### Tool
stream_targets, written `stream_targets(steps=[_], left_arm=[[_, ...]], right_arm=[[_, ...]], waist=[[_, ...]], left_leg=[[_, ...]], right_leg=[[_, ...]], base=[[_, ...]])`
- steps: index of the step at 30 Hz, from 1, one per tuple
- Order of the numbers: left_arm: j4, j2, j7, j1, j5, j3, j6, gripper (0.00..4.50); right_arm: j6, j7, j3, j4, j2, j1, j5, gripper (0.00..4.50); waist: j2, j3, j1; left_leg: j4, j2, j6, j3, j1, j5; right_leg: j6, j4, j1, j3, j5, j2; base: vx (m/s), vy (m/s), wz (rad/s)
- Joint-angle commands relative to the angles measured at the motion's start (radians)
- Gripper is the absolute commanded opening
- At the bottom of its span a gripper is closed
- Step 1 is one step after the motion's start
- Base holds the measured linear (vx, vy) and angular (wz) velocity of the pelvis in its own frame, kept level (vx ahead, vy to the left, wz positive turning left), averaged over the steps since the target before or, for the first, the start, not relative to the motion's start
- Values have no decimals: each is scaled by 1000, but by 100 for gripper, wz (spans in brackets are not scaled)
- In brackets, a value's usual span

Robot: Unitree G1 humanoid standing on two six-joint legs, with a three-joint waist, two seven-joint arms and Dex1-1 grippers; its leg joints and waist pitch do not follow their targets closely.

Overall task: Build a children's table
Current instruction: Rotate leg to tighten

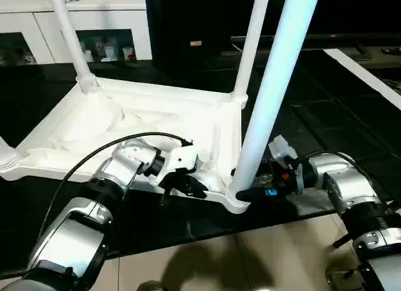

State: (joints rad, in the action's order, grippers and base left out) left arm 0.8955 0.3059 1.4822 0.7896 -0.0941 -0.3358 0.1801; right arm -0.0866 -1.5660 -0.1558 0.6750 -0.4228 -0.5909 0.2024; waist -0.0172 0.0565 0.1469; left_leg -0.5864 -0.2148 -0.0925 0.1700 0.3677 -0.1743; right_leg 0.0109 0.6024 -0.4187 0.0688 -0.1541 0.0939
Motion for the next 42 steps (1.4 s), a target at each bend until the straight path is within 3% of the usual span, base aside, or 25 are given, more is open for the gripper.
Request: stream_targets(steps=[1, 5, 10, 15, 18, 20, 22, 28, 30, 31, 34, 39, 42], left_arm=[[-14, -13, 30, 14, -1, -19, 25, 0], [-7, -11, 24, 14, -1, -18, 23, 0], [15, -28, -51, 30, 3, 10, -36, 0], [26, -62, -167, 50, 18, 55, -105, 0], [46, -133, -373, 83, 11, 92, -214, 0], [51, -145, -400, 89, 11, 96, -227, 0], [65, -183, -496, 105, 16, 118, -265, 0], [77, -278, -677, 145, 43, 176, -339, 0], [64, -288, -686, 143, 41, 178, -348, 0], [60, -285, -680, 140, 38, 176, -347, 0], [54, -258, -648, 127, 21, 158, -321, 0], [32, -196, -543, 91, 6, 129, -287, 0], [23, -170, -490, 75, 0, 116, -260, 0]], right_arm=[[-1, -27, -1, 8, -4, -19, 6, 261], [-10, -41, -3, 3, -6, -15, 9, 218], [-24, 23, 11, -14, 7, 1, 17, 205], [-114, 241, 36, -19, 54, 2, -19, 200], [-205, 547, 90, -21, 172, 3, -39, 196], [-210, 590, 97, -15, 189, -1, -42, 196], [-212, 697, 104, 10, 238, -16, -57, 196], [-254, 957, 151, 67, 374, -80, -62, 196], [-248, 994, 168, 73, 397, -88, -65, 196], [-242, 993, 168, 75, 398, -88, -66, 230], [-220, 962, 156, 73, 382, -79, -73, 264], [-128, 887, 150, 46, 319, -41, -88, 309], [-101, 829, 156, 29, 282, -23, -76, 327]], waist=[[-12, -76, -6], [-12, -75, -5], [-11, -75, -6], [-12, -69, -12], [-13, -66, -25], [-16, -68, -38], [-16, -69, -55], [-15, -70, -63], [-15, -72, -62], [-14, -74, -62], [-16, -74, -60], [-16, -71, -58], [-16, -73, -54]], left_leg=[[62, -17, 75, 12, -9, -180], [63, -17, 76, 12, -9, -179], [63, -17, 68, 12, -10, -184], [67, -11, 36, 9, -10, -233], [72, -9, 8, 5, -7, -246], [73, -4, -3, 1, -4, -247], [70, -4, 5, 5, -3, -232], [69, 1, 23, 6, -3, -207], [69, -1, 30, 6, -3, -195], [68, -2, 37, 7, -5, -181], [67, 0, 57, 9, -2, -162], [69, -2, 63, 9, -3, -180], [68, -4, 68, 9, -3, -173]], right_leg=[[248, -57, 60, -33, -208, 47], [245, -57, 60, -32, -213, 46], [247, -57, 59, -33, -212, 45], [197, -70, 57, -32, -345, 46], [156, -76, 54, -32, -417, 46], [140, -80, 58, -29, -448, 49], [154, -77, 55, -31, -398, 44], [168, -79, 57, -31, -359, 42], [176, -75, 58, -32, -325, 42], [186, -72, 58, -32, -283, 41], [203, -68, 63, -33, -228, 41], [198, -73, 64, -34, -264, 45], [206, -69, 64, -35, -240, 44]], base=[[0, 0, 0], [0, 0, 0], [0, 0, 0], [0, 0, 0], [0, 0, 0], [0, 0, 0], [0, 0, 0], [0, 0, 0], [0, 0, 0], [0, 0, 0], [0, 0, 0], [0, 0, 0], [0, 0, 0]])
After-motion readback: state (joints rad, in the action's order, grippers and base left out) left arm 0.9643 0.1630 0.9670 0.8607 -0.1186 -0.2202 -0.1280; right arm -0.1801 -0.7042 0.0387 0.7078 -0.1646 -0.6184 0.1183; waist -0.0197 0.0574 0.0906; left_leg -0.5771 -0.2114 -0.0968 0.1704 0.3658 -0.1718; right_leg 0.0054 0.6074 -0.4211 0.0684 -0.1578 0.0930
